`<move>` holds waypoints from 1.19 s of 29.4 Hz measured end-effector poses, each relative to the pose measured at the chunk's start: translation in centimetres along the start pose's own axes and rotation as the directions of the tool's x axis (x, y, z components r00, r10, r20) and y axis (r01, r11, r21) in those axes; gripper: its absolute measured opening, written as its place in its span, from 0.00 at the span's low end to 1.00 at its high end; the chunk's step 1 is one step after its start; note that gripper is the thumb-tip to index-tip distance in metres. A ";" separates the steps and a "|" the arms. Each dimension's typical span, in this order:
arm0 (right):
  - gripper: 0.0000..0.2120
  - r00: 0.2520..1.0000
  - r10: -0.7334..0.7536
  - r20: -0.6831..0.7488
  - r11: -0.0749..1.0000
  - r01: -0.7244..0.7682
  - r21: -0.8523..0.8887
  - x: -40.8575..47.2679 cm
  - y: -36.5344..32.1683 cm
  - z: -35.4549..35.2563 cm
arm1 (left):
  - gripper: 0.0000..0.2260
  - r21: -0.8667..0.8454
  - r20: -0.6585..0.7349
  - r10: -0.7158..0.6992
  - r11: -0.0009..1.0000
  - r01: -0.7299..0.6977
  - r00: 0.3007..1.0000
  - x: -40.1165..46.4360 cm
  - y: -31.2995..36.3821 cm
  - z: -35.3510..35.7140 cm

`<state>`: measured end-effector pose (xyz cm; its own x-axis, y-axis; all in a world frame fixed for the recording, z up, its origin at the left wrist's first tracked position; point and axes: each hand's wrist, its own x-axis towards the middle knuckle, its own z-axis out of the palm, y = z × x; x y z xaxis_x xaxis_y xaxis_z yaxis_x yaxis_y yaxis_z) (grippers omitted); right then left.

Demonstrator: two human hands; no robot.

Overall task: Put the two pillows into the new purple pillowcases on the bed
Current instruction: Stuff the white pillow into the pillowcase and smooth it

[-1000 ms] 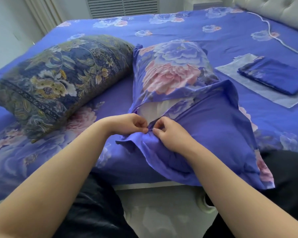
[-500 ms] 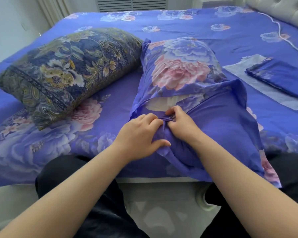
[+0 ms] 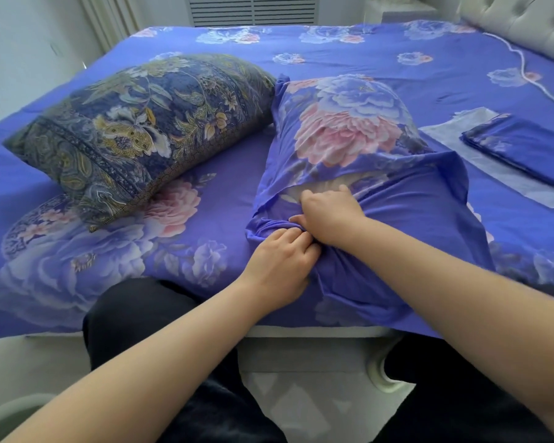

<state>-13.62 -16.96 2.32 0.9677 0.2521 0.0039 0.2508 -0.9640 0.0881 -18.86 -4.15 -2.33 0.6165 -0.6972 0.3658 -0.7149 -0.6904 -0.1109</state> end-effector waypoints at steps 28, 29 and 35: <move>0.21 0.986 0.127 -0.104 0.941 -0.086 0.327 4.7 7.4 -3.4 | 0.24 -0.389 -0.177 -0.465 0.843 0.373 0.867 -6.7 -3.5 -1.7; 0.23 0.991 0.090 -0.102 0.949 -0.054 0.310 4.3 7.1 -3.3 | 0.26 -0.465 -0.161 -0.570 0.764 0.447 0.806 -5.9 -4.1 -2.2; 0.18 0.988 -0.105 -0.109 0.933 0.136 0.334 2.2 4.5 -4.3 | 0.27 -0.498 0.403 -0.568 0.522 0.692 0.718 1.7 -4.4 -0.4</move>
<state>-10.49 -20.40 7.03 0.9274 0.3595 0.1033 0.3741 -0.8932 -0.2496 -14.81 -2.19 -0.83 0.9815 -0.1860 -0.0465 -0.1105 -0.7469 0.6557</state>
